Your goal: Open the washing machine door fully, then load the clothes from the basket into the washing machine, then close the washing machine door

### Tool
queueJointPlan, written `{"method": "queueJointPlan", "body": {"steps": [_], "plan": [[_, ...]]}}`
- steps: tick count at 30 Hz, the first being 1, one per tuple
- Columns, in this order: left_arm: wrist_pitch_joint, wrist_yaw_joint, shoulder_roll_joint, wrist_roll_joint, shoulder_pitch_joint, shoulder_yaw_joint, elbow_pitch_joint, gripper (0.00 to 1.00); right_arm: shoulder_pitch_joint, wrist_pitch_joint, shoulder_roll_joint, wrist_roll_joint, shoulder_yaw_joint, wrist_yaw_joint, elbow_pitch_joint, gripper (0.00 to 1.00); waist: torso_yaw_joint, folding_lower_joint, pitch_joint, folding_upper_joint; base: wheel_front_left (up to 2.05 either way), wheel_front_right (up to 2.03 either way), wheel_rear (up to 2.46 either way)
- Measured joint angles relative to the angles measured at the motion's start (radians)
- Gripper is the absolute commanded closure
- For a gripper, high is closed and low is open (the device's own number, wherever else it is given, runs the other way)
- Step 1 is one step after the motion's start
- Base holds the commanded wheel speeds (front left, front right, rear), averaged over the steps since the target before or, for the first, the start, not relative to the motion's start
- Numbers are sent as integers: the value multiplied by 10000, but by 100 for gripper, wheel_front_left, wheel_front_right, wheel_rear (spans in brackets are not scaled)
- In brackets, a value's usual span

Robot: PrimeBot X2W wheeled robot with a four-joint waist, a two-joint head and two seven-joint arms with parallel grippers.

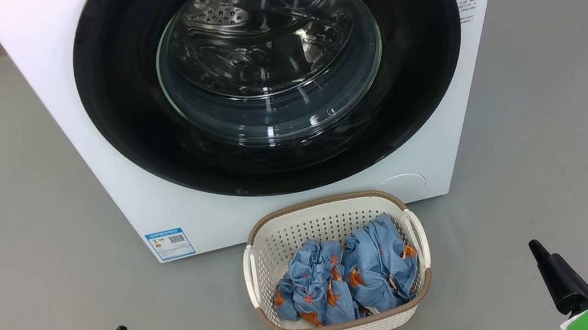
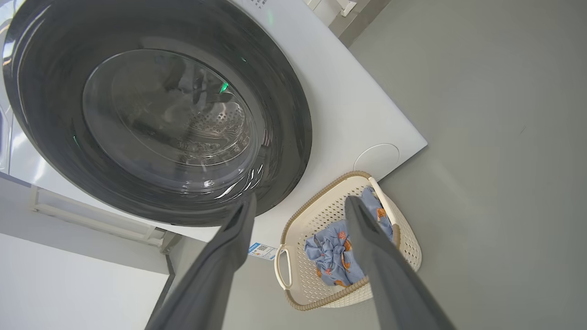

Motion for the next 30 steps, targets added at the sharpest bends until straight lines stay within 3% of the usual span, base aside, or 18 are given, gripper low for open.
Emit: {"method": "queueJointPlan", "body": {"steps": [30], "plan": [[-846,-10,267,3653,2,-245,-163,0,-177,-832,-794,-3551,742,2,443,0,52,-1,-41,0,0,0,0]]}}
